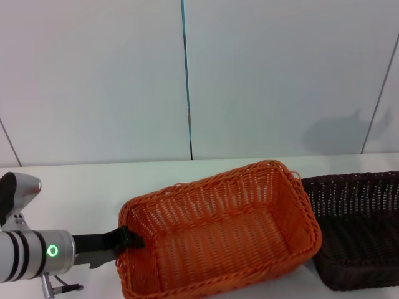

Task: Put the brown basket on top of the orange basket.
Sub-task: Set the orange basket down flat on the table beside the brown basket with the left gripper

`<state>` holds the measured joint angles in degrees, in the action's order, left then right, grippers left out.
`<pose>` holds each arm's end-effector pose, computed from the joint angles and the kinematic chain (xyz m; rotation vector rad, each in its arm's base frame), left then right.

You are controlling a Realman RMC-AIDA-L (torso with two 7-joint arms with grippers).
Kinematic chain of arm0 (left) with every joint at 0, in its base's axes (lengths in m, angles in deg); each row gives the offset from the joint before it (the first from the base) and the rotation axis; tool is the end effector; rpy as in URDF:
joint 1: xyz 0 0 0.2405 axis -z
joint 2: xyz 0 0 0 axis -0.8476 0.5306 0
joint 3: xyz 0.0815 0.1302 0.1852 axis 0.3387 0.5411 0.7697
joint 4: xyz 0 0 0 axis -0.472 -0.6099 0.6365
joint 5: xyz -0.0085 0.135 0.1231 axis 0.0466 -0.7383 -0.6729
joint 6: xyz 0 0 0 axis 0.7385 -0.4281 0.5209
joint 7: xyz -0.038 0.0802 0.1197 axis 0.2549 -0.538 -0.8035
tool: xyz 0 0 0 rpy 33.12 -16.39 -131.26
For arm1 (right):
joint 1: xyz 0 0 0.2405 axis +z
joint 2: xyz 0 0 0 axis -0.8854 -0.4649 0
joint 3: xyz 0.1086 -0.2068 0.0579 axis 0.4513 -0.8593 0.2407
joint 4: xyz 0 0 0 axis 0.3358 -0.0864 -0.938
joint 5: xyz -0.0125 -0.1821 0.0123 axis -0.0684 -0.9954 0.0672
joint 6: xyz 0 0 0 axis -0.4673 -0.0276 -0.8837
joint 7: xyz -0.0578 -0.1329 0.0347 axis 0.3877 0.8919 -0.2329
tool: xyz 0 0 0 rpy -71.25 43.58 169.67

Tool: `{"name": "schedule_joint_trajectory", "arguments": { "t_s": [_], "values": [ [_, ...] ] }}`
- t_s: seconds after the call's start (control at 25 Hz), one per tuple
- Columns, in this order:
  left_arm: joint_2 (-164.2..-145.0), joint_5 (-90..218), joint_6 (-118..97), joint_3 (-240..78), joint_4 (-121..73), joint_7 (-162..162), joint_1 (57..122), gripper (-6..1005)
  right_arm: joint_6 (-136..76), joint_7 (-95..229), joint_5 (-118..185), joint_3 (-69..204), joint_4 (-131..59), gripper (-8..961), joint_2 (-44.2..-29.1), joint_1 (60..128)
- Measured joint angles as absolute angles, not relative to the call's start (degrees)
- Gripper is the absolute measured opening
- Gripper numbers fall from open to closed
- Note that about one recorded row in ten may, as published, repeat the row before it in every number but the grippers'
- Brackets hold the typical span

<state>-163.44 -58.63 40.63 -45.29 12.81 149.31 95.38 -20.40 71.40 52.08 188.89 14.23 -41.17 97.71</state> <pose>-0.2566 0.3584 -0.0283 -1.8503 -1.9382 -0.4731 0.2438 0.4483 0.1158 -0.8685 -1.8632 -1.9279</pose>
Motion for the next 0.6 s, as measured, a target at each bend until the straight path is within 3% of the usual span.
{"name": "schedule_joint_trajectory", "arguments": {
  "t_s": [0.6],
  "values": [
    [-163.46, -58.0, 40.3, -47.1, 12.7, 149.5, 93.5, 180, -18.6, 71.4, 52.1, 189.0, 12.4, 803, -41.17, 97.5]
  ]
}}
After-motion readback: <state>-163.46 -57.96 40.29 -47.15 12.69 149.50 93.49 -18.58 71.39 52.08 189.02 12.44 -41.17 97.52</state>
